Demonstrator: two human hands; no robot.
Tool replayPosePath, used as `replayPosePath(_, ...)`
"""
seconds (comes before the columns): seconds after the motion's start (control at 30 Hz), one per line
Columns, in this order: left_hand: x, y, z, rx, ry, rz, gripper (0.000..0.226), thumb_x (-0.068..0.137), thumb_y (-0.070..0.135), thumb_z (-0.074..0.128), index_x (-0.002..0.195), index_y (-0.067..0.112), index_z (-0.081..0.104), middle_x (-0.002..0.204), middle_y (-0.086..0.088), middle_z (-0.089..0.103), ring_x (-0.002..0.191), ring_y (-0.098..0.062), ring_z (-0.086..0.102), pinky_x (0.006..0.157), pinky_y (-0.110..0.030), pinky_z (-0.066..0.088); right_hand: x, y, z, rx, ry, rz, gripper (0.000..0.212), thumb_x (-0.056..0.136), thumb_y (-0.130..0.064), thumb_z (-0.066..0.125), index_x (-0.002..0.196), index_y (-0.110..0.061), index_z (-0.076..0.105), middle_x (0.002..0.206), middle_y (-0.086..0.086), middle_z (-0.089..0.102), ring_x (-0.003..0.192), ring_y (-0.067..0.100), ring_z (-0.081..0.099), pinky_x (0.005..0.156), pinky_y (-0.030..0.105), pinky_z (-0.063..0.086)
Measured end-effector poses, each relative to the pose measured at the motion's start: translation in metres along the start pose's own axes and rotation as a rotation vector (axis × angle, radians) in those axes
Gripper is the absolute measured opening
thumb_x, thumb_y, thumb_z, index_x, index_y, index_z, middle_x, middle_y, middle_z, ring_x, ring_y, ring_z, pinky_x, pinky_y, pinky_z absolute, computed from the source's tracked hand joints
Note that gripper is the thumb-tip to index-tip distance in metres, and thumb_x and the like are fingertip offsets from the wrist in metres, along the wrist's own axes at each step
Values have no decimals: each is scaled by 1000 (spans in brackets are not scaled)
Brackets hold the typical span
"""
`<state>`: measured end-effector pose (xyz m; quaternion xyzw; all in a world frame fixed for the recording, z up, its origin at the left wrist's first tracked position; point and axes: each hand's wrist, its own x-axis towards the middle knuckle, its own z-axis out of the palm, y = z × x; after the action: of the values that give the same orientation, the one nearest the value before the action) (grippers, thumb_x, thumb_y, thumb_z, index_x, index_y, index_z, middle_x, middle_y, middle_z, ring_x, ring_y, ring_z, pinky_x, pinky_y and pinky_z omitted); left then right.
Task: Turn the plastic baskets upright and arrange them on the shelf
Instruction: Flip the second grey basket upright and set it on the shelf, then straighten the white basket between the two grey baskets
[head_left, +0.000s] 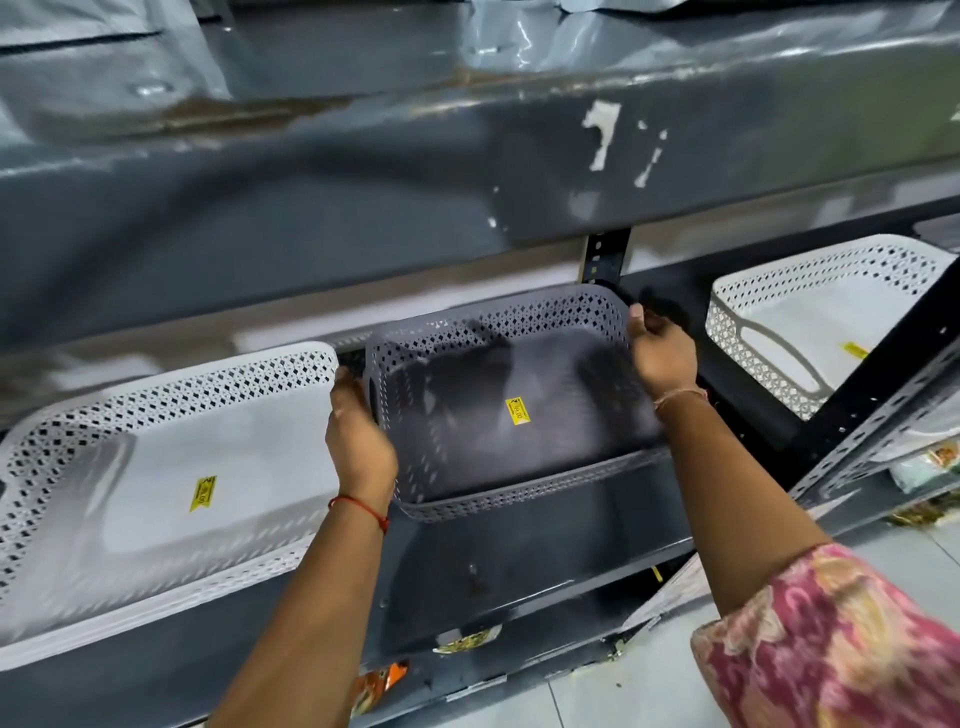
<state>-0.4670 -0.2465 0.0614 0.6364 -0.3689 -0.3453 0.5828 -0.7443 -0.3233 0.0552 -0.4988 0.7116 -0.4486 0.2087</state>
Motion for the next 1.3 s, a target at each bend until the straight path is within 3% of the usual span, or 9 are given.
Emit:
replayPosePath(0.13,-5,0,2,19,48,43,107,50,63,17,135,2,36,145,-19,40,133,-35,37,113,-46,29,0,1,-1,-73,-48,-32,51,96,-40,36,117,0,58,129,26,55,125,38,45,105,39,36)
replayPosePath(0.27,-10,-2,1,59,27,73,86,65,49,20,134,0,37,143,-22,41,132,-37,38,110,-43,30,2,2,-5,-117,-86,-33,51,96,-40,36,118,2,56,130,28,53,126,39,43,106,41,35)
replayPosePath(0.43,-10,-4,-4,-3,-115,-20,57,91,48,32,130,10,48,139,-18,49,130,-30,43,113,-45,31,-11,-10,7,-199,-103,-184,61,94,-36,43,142,-3,24,154,17,17,144,27,12,119,35,7)
replayPosePath(0.5,-13,-5,-12,141,-137,89,56,93,46,31,138,14,39,149,-13,38,139,-25,32,118,-41,21,-30,-22,24,-212,-162,-288,65,93,-36,46,143,-3,20,155,18,13,144,27,10,119,35,7)
replayPosePath(0.6,-10,-7,-33,398,-149,300,56,95,40,31,145,19,19,158,-3,12,146,-16,4,116,-27,1,-63,-42,52,-196,-243,-412,69,91,-39,49,143,-3,20,155,18,13,144,27,10,119,36,7)
replayPosePath(0.7,0,-13,-66,671,-124,349,59,95,37,34,146,17,12,159,-6,1,146,-20,-6,117,-31,-4,-91,-63,75,-145,-333,-465,74,87,-46,51,143,-8,21,156,13,13,144,25,12,119,37,11)
replayPosePath(1.0,8,-30,-171,949,-11,257,67,93,44,34,146,12,9,159,-8,0,146,-22,-9,120,-39,-3,-163,-109,138,-100,-535,-576,77,85,-39,59,142,-4,22,152,18,25,141,29,21,116,36,20)
replayPosePath(1.13,14,-32,-208,975,-15,228,69,93,45,34,146,9,7,159,-10,0,146,-24,-8,119,-38,-4,-179,-117,154,-98,-521,-528,67,82,-31,64,137,-7,33,142,17,43,129,34,41,101,39,38)
replayPosePath(1.3,33,-31,-259,1080,48,184,71,93,39,38,145,4,6,158,-16,4,146,-30,-3,118,-42,-1,-183,-121,163,-200,-516,-365,67,80,-26,67,135,-7,34,138,18,48,124,37,46,99,40,40)
